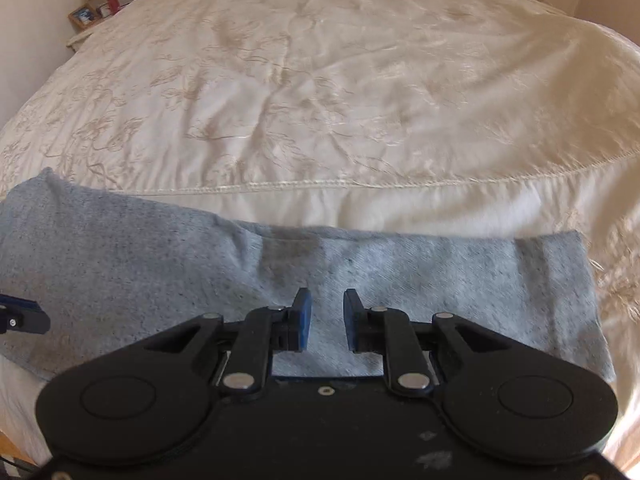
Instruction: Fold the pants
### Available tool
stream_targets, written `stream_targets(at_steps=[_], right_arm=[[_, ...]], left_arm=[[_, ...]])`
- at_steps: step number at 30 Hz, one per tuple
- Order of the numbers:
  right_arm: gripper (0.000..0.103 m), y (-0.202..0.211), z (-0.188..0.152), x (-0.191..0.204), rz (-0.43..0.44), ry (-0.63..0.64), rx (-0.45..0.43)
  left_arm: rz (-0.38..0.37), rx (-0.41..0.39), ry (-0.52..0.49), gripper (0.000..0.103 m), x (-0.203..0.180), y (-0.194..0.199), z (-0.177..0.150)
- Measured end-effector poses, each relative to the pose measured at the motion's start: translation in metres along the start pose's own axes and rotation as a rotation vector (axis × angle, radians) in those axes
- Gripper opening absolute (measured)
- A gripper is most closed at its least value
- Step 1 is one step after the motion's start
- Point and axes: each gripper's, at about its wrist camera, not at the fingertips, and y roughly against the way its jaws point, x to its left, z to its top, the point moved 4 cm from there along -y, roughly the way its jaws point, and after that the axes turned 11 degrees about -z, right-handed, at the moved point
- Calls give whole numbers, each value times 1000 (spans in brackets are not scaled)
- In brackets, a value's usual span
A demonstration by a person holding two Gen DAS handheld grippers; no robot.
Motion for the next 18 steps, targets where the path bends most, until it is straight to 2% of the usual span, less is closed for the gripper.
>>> stream_targets(at_steps=[2, 3, 4, 5, 6, 8, 10, 15, 17, 18], right_arm=[[19, -17, 8, 11, 23, 74, 28], [17, -27, 12, 12, 3, 118, 39], [6, -37, 14, 9, -39, 158, 36], [6, -46, 15, 3, -87, 187, 25], [6, -53, 18, -10, -137, 188, 13], [6, -62, 22, -36, -183, 143, 22], [6, -66, 24, -63, -187, 90, 39], [6, -58, 11, -99, -173, 104, 40], [6, -53, 4, -112, -174, 89, 46], [6, -52, 0, -121, -181, 76, 46]], left_arm=[[14, -8, 13, 26, -10, -4, 3], [16, -12, 21, 26, -14, -5, 3], [20, -14, 31, 26, -21, -11, 4], [25, -16, 39, 26, -26, -14, 6], [28, -19, 45, 26, -31, -17, 8], [23, -27, 55, 26, -44, -23, 13], [16, -37, 51, 26, -57, -30, 20], [-15, -64, 6, 26, -91, -64, 47], [-25, -34, -14, 27, -99, -87, 55], [-5, -4, -26, 28, -102, -101, 59]])
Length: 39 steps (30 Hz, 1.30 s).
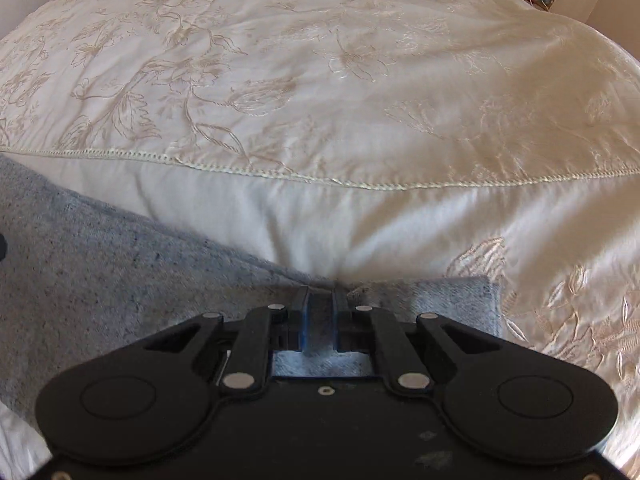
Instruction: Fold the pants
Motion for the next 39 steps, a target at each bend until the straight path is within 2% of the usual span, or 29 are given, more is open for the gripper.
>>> stream_targets(at_steps=[2, 4, 5, 6, 8, 11, 13, 15, 18, 22, 25, 34, 39], right_arm=[[6, 7, -8, -15, -3, -29, -2], [9, 21, -21, -31, 12, -65, -15], [18, 29, -26, -38, 8, -84, -24], [22, 35, -31, -46, 2, -106, -34], [23, 48, -44, -59, 25, -175, -31], [23, 60, -67, -80, 62, -283, 1], [25, 67, -82, -91, 87, -344, 20], [27, 70, -97, -99, 127, -416, 49], [32, 75, -118, -112, 162, -495, 93], [35, 70, -138, -121, 201, -571, 146], [36, 60, -143, -125, 220, -608, 149], [41, 22, -134, -133, 283, -707, 189], [42, 26, -147, -129, 326, -762, 210]], left_arm=[[60, 56, -35, 27, 2, -24, 3], [88, 62, -50, 27, 5, -37, 7], [92, 54, -37, 27, 4, -37, 9], [93, 51, -15, 27, 4, -34, 11], [73, 17, 29, 27, 0, -23, 14], [17, -30, 12, 27, -12, -8, 12], [48, -20, -53, 28, -17, -16, 13], [114, 15, -86, 28, -13, -36, 18], [130, 13, -30, 27, -4, -49, 26], [106, -59, 55, 27, -9, -32, 31], [106, -81, 66, 27, -12, -18, 20], [124, -80, 78, 27, -18, 20, -49], [121, -67, 139, 27, -11, 29, -74]])
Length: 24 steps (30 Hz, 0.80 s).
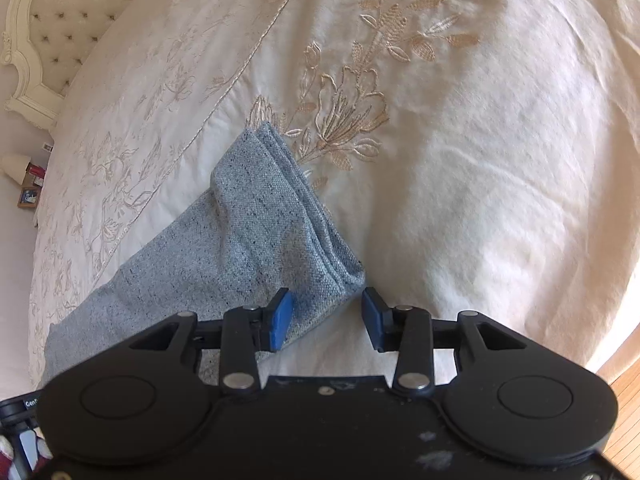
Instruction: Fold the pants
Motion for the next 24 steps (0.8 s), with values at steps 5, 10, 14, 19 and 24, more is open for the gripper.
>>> stream_targets(at_steps=[5, 10, 14, 19, 24], right_arm=[[42, -13, 6, 6, 4, -7, -1], [11, -15, 20, 13, 70, -105, -21], [12, 6, 20, 29, 72, -30, -64], [12, 33, 25, 40, 108, -8, -119], [12, 52, 31, 52, 154, 11, -132]], left_arm=[[13, 15, 19, 27, 6, -2, -6], [7, 12, 4, 27, 6, -4, 8], [-23, 2, 11, 27, 5, -15, 36], [-5, 25, 24, 27, 6, -43, 69], [49, 74, -15, 26, 6, -73, 89]])
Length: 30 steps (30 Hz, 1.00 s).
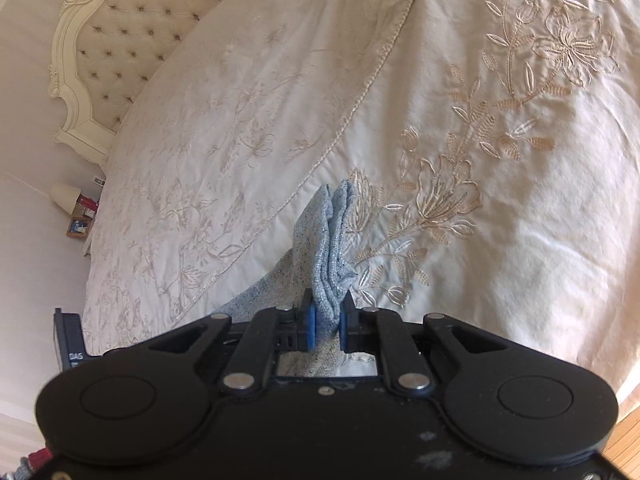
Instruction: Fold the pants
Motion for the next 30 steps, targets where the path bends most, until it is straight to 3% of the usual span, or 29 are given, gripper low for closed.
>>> stream_targets(at_steps=[5, 11, 15, 19, 23, 30], right_arm=[[12, 3, -1, 12, -7, 55, 0], [12, 4, 0, 11, -9, 57, 4], [12, 1, 1, 13, -19, 61, 7], [12, 2, 1, 18, -33, 75, -3], [12, 6, -4, 31, -70, 102, -30], [12, 30, -18, 86, -149, 176, -124]], left_arm=[[19, -19, -47, 26, -8, 5, 8], [-58, -75, 60, 26, -3, 43, -27], [-85, -23, 55, 26, -9, 47, -68], [-68, 61, 12, 26, -14, 26, -92], [-84, 72, 10, 26, -11, 20, -91], [-164, -5, 4, 26, 31, 65, -76]])
